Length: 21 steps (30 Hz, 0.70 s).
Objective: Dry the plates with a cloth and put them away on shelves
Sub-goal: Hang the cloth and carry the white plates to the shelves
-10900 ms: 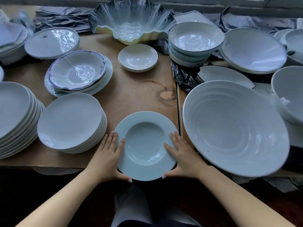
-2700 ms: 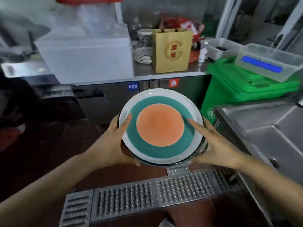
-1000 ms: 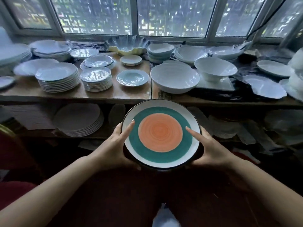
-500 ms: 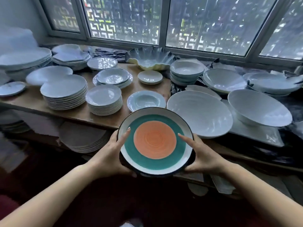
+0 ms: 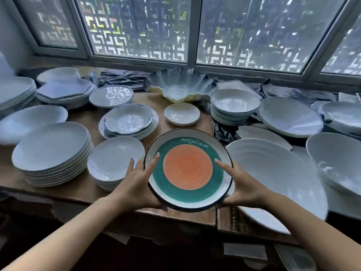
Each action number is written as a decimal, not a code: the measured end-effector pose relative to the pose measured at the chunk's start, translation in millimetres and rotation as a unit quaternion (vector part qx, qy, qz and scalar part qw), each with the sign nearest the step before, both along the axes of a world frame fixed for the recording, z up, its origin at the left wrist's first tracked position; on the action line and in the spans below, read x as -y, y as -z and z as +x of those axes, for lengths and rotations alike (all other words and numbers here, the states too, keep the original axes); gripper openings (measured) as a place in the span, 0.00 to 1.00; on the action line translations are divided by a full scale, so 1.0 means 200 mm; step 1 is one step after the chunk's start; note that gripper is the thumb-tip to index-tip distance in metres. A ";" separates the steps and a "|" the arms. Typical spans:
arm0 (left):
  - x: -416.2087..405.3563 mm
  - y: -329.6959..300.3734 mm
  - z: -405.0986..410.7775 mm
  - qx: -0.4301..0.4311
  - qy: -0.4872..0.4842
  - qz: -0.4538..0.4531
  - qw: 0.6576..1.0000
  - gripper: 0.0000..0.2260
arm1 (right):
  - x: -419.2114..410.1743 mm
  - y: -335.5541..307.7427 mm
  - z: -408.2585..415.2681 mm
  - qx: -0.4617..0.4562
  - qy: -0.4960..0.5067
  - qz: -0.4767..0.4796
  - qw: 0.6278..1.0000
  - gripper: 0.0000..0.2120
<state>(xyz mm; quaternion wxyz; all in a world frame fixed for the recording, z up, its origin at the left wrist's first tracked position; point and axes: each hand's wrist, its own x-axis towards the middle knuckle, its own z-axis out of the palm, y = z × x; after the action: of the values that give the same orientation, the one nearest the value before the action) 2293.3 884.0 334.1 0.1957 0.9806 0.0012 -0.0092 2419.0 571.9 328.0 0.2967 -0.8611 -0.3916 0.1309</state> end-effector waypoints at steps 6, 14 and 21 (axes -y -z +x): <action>-0.16 0.08 0.27 -0.012 -0.001 0.019 1.000 0.70 | -0.16 0.06 0.28 -0.011 0.015 -0.031 0.999 0.54; -0.15 0.21 0.48 -0.060 -0.054 0.036 0.996 0.66 | -0.27 0.13 0.65 -0.037 -0.034 -0.132 0.990 0.58; -0.07 0.31 0.52 -0.103 -0.134 -0.040 0.985 0.65 | -0.33 0.22 0.94 -0.052 -0.117 -0.165 0.978 0.60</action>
<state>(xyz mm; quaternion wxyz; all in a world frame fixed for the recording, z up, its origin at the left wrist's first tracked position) 2397.6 897.1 272.7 0.2332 0.9568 0.1522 -0.0837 2606.0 638.2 284.4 0.1536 -0.8383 -0.4467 0.2722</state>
